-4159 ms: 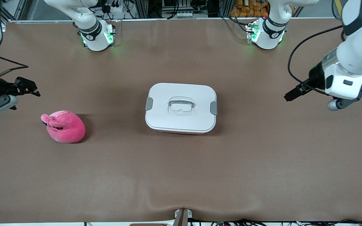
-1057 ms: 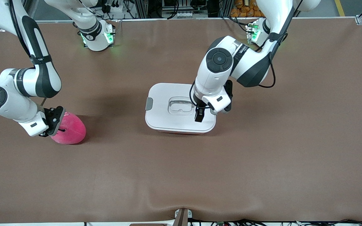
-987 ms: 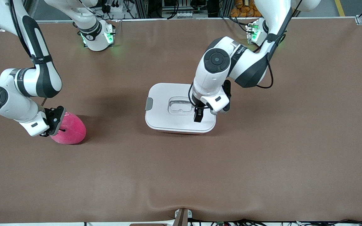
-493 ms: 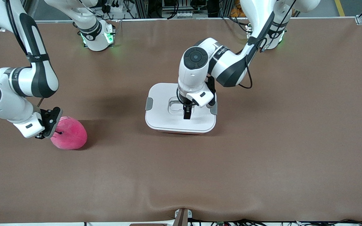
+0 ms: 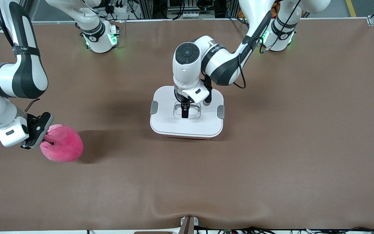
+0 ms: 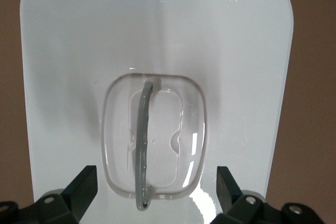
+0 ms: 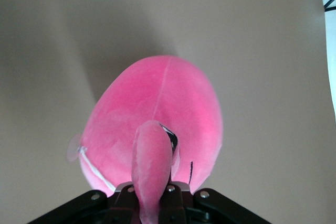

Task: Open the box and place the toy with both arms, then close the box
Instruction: 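Grasp the lid handle with the left gripper while the right gripper grasps the toy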

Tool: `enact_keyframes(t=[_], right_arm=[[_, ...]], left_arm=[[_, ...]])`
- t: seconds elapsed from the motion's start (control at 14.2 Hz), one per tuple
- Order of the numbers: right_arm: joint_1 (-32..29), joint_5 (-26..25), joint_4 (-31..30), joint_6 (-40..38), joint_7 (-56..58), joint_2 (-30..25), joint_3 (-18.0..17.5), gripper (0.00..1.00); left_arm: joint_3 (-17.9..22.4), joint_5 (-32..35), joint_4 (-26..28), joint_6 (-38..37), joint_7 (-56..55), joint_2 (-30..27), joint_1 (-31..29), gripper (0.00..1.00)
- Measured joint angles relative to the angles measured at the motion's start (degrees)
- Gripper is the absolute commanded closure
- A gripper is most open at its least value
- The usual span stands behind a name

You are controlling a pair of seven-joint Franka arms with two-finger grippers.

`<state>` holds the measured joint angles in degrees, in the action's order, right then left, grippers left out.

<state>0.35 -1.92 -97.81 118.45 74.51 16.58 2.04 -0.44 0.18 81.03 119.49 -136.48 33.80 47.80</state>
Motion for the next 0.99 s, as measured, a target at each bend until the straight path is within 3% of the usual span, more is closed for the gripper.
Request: enact_keyframes(t=[0.28, 0.63, 0.99], right_arm=[[2.86, 1.0, 6.12, -9.6, -10.72, -0.06, -0.14, 1.0], [7.02, 5.89, 11.54, -18.08, -26.3, -0.11, -0.26, 1.0], [11.65, 9.28, 12.64, -19.69, -43.32, -0.1, -0.33, 1.0]], left_arm=[[0.25, 0.72, 0.66, -0.12, -0.43, 0.44, -0.05, 0.0], [0.36, 0.73, 1.59, -0.15, -0.61, 0.6, -0.08, 0.0], [0.36, 0.74, 1.69, -0.17, -0.75, 0.57, -0.08, 0.27]])
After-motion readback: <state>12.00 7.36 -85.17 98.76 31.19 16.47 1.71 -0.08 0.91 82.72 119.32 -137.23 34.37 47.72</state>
